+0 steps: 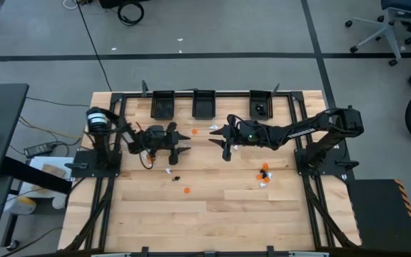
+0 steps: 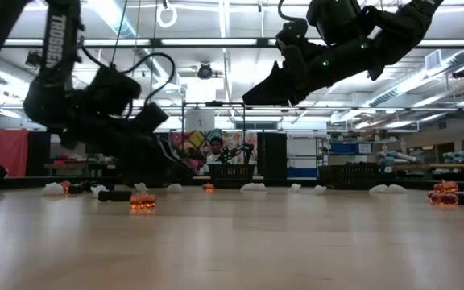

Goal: Sort Halloween decoration
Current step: Put the white ghost toy into the middle black bin

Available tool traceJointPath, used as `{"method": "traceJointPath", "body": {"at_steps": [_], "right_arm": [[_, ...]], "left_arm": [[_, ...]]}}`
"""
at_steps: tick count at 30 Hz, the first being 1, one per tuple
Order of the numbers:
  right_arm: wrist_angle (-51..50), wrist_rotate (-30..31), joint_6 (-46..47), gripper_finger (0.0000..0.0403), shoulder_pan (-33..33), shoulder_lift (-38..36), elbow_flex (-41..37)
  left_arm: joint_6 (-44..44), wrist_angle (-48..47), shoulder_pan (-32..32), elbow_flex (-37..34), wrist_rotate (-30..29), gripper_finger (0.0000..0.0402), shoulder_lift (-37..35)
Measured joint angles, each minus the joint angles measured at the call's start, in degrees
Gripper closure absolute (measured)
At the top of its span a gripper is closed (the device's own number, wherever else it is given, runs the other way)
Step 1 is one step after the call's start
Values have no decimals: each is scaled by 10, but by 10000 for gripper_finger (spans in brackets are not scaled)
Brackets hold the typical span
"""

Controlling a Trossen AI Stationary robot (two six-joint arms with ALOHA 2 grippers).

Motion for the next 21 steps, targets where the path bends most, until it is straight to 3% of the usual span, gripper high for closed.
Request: {"method": "traceJointPath", "body": {"at_steps": [7,12,21], "right_arm": [[-13,-9,4,268,1,0,0],[-13,-10,4,268,1,0,0],[-18,-11,7,268,2,0,0]], "left_arm": [[10,29,20,0,8,207,47],[4,58,41,1,49,211,77],[9,42,41,-8,51,305,83]]}}
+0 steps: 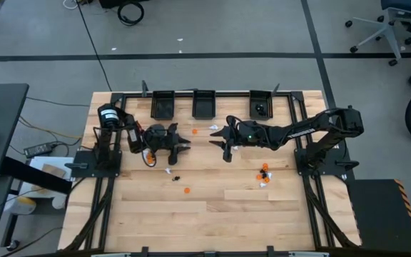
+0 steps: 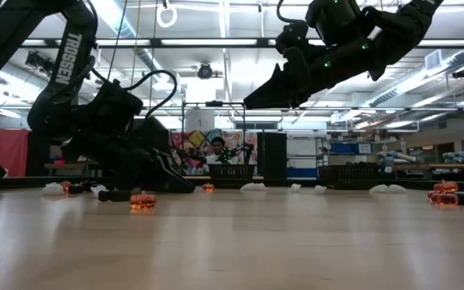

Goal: Sort Halloween decoration
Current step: Put the white ghost toy into the middle black bin

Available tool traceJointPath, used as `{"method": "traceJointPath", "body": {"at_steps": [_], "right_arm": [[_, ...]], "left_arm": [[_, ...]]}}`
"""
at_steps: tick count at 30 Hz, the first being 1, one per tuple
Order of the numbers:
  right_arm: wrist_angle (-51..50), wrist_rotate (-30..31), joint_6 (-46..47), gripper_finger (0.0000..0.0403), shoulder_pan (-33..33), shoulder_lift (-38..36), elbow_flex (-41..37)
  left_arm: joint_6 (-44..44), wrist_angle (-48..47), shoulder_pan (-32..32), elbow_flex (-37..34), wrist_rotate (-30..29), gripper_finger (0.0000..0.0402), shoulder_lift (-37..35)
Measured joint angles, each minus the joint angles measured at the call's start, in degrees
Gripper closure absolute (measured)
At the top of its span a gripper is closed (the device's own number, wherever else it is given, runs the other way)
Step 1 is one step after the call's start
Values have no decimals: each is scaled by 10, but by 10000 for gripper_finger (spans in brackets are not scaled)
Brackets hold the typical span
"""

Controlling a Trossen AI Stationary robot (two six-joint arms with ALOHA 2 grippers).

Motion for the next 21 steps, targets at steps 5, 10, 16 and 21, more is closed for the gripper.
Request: {"method": "traceJointPath", "body": {"at_steps": [5,10,16,21], "right_arm": [[0,0,0,268,0,0,0],[0,0,0,268,0,0,0],[-22,1,0,268,0,-5,0],[-89,47,1,268,0,-50,0]], "left_arm": [[2,9,-1,-2,-6,360,2],[-9,3,-13,-3,-18,374,-8],[-46,-23,-26,-5,-24,373,-47],[-76,-39,-29,-1,-15,367,-87]]}}
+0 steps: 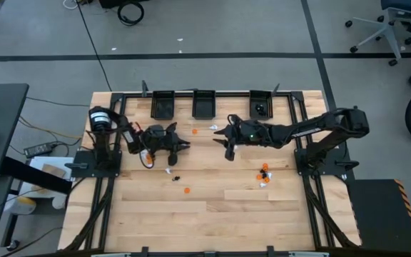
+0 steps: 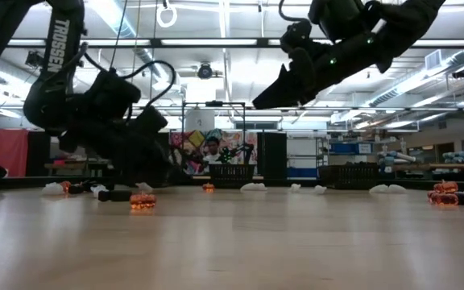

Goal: Sort Halloween decoration
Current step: Put the white ghost toy into the middle black bin

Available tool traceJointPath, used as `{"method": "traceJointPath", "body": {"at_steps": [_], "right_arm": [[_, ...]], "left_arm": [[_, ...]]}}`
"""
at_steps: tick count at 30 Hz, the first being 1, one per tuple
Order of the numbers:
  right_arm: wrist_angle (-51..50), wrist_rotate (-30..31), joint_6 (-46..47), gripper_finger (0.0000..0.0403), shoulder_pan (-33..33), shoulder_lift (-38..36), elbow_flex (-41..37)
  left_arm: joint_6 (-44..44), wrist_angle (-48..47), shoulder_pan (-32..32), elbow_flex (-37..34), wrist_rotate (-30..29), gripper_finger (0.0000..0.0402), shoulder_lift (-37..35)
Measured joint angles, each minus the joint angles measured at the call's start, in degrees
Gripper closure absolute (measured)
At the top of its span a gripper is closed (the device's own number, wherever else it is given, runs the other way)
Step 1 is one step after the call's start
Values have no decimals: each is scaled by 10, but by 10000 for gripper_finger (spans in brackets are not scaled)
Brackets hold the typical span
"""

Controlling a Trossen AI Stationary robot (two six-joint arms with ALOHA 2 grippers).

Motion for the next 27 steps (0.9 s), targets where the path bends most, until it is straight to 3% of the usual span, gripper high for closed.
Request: {"method": "traceJointPath", "body": {"at_steps": [5,12,18,21,27], "right_arm": [[-54,30,16,268,-2,-49,0],[-123,60,67,268,-17,-71,0],[-167,60,83,268,-25,-88,0],[-187,62,83,268,-25,-105,0],[-215,89,84,268,-24,-134,-5]], "left_arm": [[-57,-66,-9,44,2,365,-25],[-237,-203,-5,146,8,363,-42],[-344,-271,24,227,102,362,-42],[-367,-275,45,263,140,362,-42],[-326,-351,71,350,140,361,-42]]}}
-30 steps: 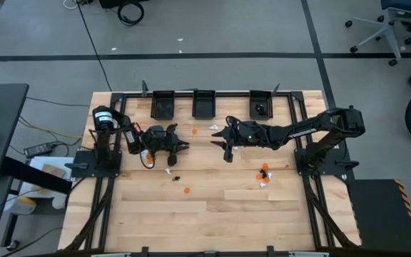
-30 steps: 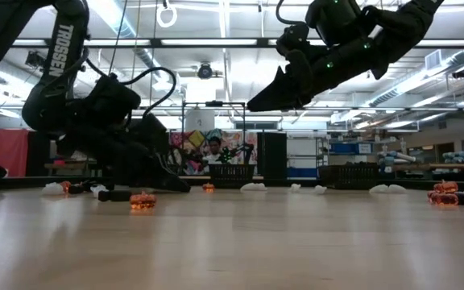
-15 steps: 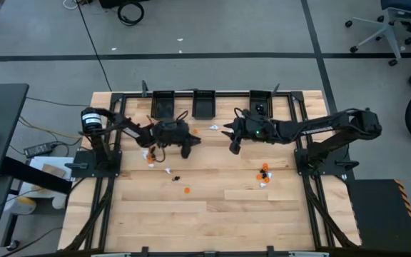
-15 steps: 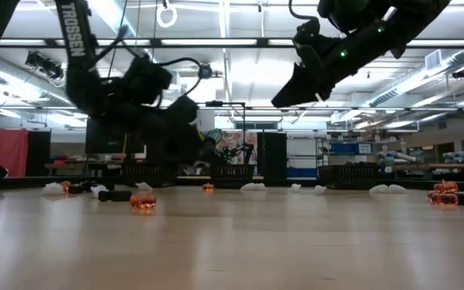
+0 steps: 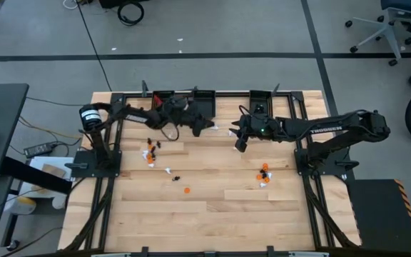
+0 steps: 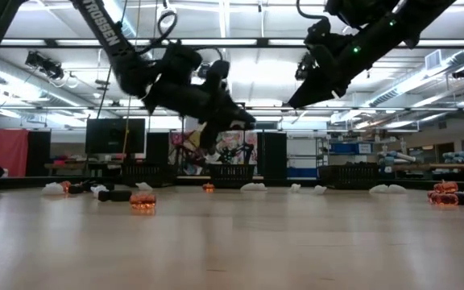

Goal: Sort Halloween decoration
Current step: Put the white ghost toy into the middle black bin

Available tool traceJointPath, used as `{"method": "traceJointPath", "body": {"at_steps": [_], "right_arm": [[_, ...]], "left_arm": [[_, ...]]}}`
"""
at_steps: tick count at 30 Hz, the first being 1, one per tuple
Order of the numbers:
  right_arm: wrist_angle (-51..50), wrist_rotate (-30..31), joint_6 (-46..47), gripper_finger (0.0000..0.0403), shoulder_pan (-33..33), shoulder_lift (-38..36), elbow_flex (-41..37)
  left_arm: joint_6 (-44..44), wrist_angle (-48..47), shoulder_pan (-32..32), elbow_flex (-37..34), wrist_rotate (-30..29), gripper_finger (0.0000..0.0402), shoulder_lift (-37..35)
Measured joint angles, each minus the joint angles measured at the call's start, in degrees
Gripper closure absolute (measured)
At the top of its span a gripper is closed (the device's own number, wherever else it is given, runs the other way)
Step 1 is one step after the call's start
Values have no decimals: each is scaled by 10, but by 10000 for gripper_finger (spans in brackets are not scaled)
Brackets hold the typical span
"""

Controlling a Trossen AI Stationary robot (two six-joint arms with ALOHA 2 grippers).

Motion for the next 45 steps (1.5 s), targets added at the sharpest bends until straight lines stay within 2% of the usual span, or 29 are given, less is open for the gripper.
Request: {"method": "traceJointPath", "body": {"at_steps": [5,10,21,26,31,34,40,45], "right_arm": [[14,0,5,268,1,-10,-25],[44,0,6,268,1,-10,-47],[66,-5,2,268,1,-10,-52],[75,-18,2,268,2,-10,-53],[79,-19,2,268,3,-10,-53],[79,-19,2,268,5,-10,-53],[79,-20,2,268,5,-10,-53],[79,-19,1,268,5,-10,-53]], "left_arm": [[77,-119,25,86,-36,361,0],[161,-228,50,141,-143,361,3],[171,-236,80,169,-192,361,100],[189,-237,89,174,-241,361,113],[197,-236,88,174,-245,357,113],[197,-239,85,174,-246,337,113],[217,-239,80,174,-246,272,113],[295,-243,79,172,-238,248,94]]}}
